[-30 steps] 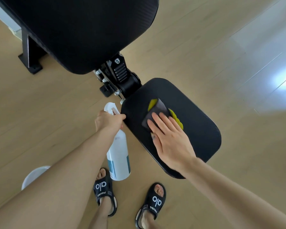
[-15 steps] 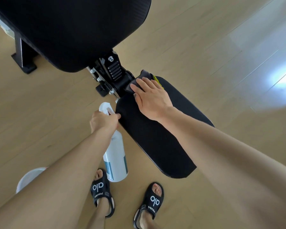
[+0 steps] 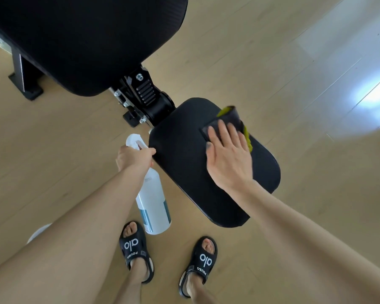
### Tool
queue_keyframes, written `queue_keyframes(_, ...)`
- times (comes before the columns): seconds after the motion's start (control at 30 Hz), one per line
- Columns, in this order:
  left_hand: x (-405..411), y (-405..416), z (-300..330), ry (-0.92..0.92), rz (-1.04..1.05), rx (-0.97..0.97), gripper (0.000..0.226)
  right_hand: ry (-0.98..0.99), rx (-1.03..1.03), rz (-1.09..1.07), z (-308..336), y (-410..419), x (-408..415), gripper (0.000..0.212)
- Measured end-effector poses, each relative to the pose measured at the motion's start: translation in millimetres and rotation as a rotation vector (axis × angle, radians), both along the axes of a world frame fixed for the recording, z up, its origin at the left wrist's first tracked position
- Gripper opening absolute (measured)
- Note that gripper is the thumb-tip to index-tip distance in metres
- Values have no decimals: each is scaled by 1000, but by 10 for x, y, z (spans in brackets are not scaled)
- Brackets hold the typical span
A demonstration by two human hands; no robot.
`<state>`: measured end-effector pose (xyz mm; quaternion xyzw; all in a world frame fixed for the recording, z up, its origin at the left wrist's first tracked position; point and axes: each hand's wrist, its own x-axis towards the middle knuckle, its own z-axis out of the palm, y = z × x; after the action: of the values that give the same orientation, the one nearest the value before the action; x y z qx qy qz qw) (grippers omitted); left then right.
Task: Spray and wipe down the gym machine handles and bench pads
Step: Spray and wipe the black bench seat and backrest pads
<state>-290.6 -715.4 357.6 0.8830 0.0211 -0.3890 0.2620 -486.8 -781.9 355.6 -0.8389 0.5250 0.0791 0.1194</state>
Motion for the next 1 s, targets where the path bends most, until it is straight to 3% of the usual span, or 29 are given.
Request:
queue_keyframes(0.17, 24, 16, -82, -6, -14, -11, 39, -36, 60, 175, -189, -414, 698, 56)
queue_keyframes(0.27, 9, 22, -64, -13, -26, -14, 38, -13, 46, 205, -189, -422, 530, 55)
queue_keyframes(0.57, -68, 74, 40, 4, -34, 8, 38, 49, -24, -170, -7, 145, -572, 52)
queue_keyframes(0.77, -170, 143, 74, 23, 32, -41, 33, 32, -47, -370, -3, 819, -513, 54)
queue_keyframes(1.0, -313, 236, 139, 23, 14, -53, 39, 39, 16, -13, 47, 1362, -527, 53)
